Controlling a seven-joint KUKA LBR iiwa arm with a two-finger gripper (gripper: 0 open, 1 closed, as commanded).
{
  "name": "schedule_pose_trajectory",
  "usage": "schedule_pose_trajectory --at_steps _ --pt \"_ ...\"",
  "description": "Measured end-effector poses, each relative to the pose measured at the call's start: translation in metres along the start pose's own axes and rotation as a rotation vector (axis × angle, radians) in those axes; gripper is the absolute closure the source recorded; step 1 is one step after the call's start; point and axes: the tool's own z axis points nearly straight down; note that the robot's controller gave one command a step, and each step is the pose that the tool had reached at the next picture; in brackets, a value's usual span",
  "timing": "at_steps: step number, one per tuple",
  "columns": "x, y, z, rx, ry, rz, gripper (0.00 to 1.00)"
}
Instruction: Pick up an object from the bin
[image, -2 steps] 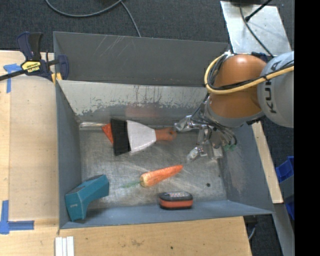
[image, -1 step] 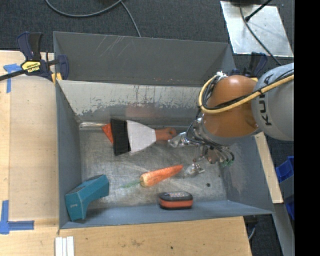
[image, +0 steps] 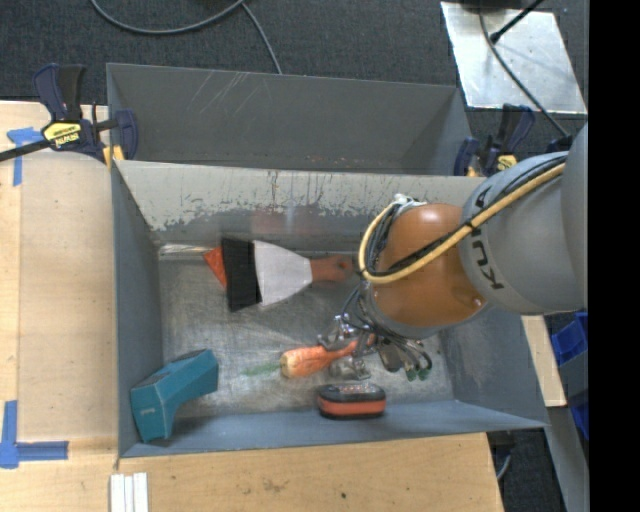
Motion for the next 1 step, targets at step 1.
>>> schedule_pose_trajectory --at_steps 1 --pt "0.0 0.0 0.0 0.0 0.0 0.0 1.0"
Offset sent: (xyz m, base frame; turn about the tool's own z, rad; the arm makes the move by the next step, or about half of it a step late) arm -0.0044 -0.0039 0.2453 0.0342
